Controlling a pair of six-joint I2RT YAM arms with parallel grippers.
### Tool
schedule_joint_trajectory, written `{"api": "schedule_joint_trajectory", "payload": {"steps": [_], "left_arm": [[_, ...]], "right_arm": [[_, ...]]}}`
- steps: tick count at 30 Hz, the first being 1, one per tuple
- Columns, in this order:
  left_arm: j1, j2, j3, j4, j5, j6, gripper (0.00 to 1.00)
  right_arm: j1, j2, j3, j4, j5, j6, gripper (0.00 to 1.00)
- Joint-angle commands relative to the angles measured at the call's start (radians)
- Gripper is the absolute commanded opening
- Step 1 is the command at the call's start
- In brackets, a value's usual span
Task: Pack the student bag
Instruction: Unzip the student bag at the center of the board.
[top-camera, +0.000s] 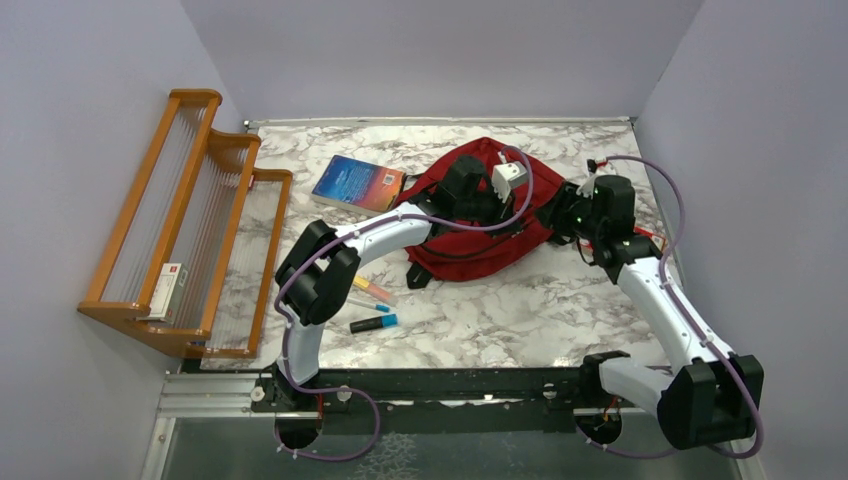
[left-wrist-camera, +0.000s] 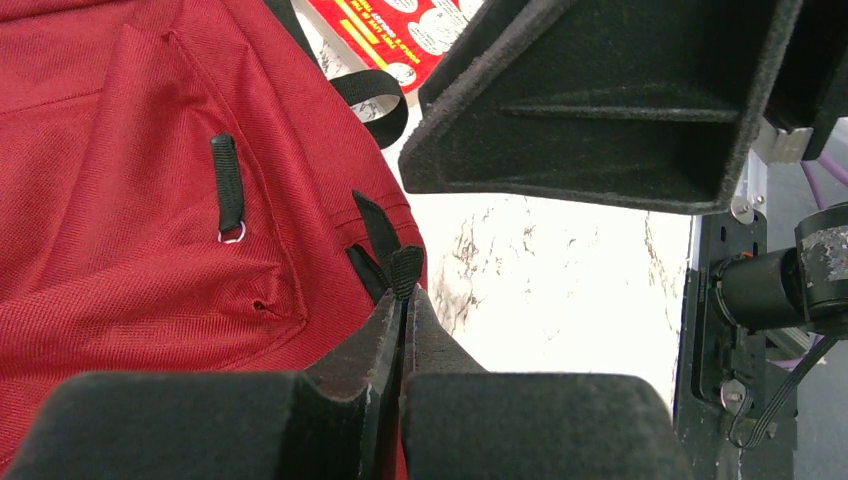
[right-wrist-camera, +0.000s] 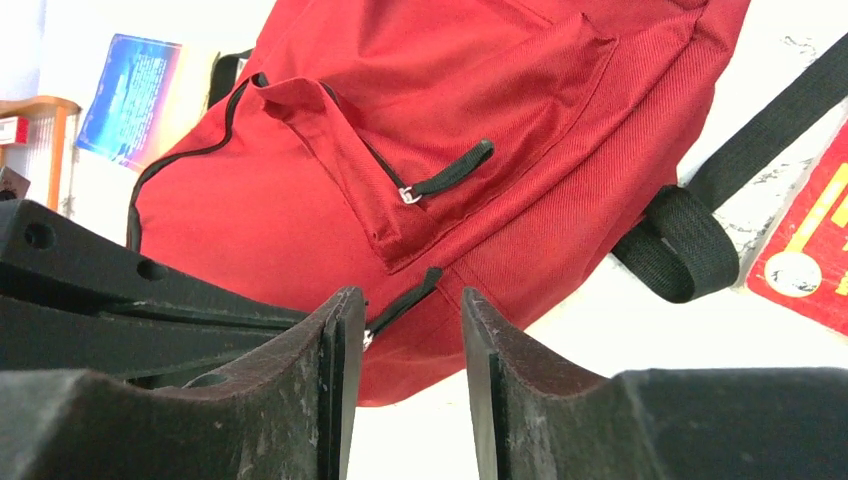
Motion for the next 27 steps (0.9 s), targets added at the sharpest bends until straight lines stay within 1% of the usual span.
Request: {"api": "schedule_joint_trajectory", "payload": {"steps": [1,4,5,8,15,27], "left_arm": [[-0.003,-0.013,0.001,0.027,0.0,-0.003,0.0],[-0.004,-0.008,0.004,0.028,0.003,-0.008,0.0],[-0.004,-0.007,0.004,0.025,0.005,-0.008,0.0],[-0.004,-0.008,-0.003,0.029,0.005,-0.006,0.0],[-0.004,-0.006,-0.019,0.033,0.008,-0.007,0.0],[-0.004,-0.003,-0.026,0.026,0.039,-0.004,0.0]], "right_arm": [[0.002,-0.036,-0.043,0.008,-0.015,0.06,0.46],[0.002,-0.029,-0.062,0.002,-0.039,0.129,0.48],[0.002,-0.028,-0.069,-0.004,-0.039,0.158,0.51],[0.002,-0.041,-0.108,-0.008,-0.017,0.249,0.54],[0.002,-0.066,-0.17,-0.035,0.052,0.434,0.54],[0.002,0.04,-0.177,0.028,0.027,0.564,0.54]]}}
